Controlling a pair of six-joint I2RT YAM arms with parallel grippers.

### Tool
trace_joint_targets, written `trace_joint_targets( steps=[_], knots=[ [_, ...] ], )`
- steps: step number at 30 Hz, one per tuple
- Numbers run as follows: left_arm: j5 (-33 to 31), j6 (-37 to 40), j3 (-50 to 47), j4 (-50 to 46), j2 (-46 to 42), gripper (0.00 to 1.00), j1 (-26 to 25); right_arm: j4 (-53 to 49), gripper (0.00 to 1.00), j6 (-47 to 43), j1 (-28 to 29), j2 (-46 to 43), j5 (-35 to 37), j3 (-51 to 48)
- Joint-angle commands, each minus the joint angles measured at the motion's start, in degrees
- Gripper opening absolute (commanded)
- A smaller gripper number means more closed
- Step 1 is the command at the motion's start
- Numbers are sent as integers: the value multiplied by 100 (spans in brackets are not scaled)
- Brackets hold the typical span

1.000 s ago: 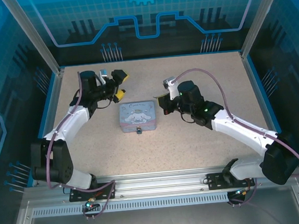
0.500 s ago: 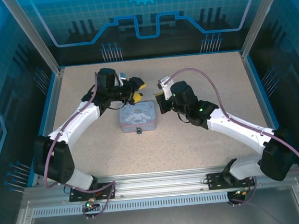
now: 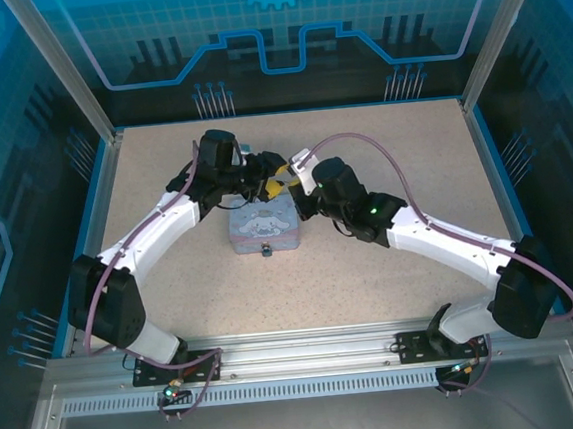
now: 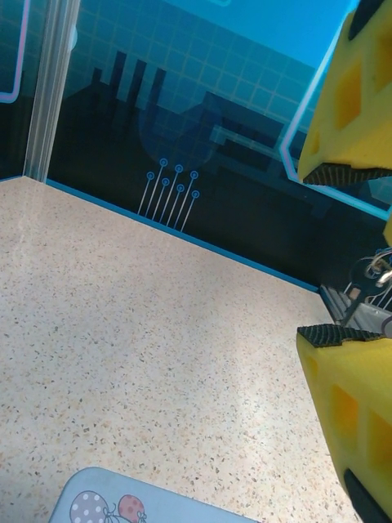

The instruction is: Unlock the padlock with the key

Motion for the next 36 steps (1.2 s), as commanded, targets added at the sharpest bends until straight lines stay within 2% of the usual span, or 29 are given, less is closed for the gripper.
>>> trace_joint_targets(
  steps=[1,11,26,32,36],
  knots=[
    [-66,-120,154,-64,89,48,-50,-61,0,-228,138,85,261,252],
    [-76,-137,100,14,98,32,-50,-114,0,-440,330,140,566,298],
    [-91,-131,103,76,118,12,-51,-89,0,-442,360,154,609,325],
    [-79,-124,103,118,134,1,-59,-55,0,-421,362,151,636,333],
    [-68,-108,112,144,146,0,-66,-18,0,-401,367,142,683,316]
  ],
)
